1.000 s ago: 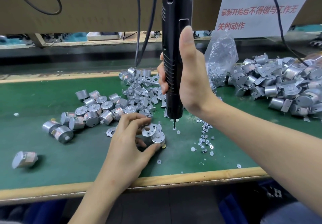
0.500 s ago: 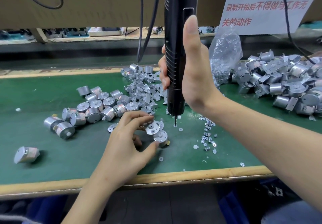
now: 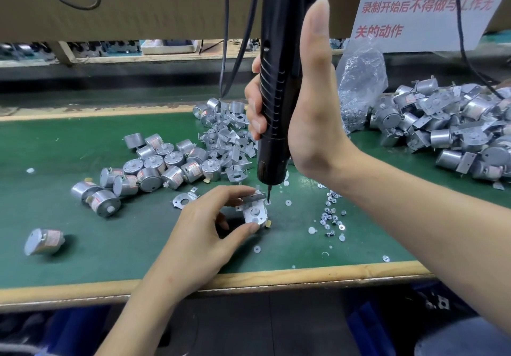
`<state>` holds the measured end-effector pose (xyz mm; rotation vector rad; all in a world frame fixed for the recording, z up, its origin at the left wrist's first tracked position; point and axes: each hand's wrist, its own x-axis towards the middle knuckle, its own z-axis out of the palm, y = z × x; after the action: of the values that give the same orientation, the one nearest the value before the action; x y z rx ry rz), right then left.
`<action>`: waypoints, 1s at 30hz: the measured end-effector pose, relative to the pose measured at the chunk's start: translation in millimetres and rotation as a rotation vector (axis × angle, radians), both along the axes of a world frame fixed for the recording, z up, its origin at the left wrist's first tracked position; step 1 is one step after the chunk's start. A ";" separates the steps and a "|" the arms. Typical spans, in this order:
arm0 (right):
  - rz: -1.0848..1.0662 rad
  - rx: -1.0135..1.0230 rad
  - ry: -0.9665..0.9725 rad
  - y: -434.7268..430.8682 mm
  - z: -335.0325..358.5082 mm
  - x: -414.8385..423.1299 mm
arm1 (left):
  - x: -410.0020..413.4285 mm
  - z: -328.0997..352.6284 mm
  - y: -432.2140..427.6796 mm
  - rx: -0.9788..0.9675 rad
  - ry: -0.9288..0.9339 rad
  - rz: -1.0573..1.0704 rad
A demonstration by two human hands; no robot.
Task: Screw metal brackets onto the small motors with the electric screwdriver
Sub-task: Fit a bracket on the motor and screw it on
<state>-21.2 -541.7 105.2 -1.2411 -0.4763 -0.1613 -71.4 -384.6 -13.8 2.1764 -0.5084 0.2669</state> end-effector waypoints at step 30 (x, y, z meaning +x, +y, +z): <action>0.110 0.020 0.021 11.5 -19.3 -1.9 | 1.2 -1.3 -2.4 0.070 -0.045 0.005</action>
<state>-23.2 -530.2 85.9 -1.1925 -0.5219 -0.0599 -70.2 -387.0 -15.1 2.2436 -0.5452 0.3060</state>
